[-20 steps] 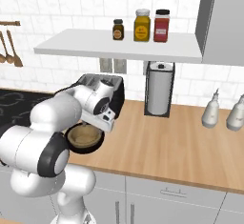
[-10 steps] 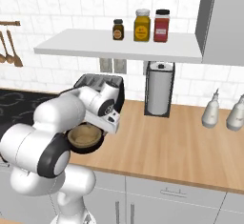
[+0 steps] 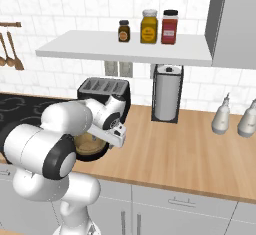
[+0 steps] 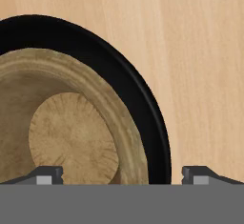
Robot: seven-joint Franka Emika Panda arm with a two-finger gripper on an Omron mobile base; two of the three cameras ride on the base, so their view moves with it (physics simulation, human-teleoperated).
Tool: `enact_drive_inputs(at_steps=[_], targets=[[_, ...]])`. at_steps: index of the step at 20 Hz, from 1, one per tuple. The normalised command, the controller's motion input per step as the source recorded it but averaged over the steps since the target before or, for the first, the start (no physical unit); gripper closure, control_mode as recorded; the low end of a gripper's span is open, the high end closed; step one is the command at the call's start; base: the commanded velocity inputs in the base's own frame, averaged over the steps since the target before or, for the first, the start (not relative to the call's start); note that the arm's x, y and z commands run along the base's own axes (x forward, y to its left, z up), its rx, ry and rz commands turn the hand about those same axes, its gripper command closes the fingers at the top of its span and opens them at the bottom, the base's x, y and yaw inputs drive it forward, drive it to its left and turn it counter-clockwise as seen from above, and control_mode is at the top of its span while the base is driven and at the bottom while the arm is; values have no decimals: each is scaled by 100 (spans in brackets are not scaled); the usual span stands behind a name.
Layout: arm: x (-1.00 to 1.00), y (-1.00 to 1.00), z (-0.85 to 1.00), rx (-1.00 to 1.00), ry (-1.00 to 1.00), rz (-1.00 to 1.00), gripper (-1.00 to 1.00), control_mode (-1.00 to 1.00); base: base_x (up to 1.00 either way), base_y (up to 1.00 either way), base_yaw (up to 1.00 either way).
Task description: Pick up the bowls on the counter and stack them on top of one another in the open cabinet. Place the smaller bowl on top of the larger bowl.
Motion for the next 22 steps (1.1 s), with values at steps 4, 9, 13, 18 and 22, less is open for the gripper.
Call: enact_drive_inputs(at_steps=[4,9,13,18,22], targets=[[0,0,-34,0,0,0,-100,-100,0,0,0],[0,6,-25,-1,0,0,100,-100,0,0,0],[-2,9,-4,-1,0,0,100,-100,0,0,0],[-17,0,0,0,-2,0,100,-100,0,0,0],[-42,0,39,0,-8,0,100,-100,0,0,0]])
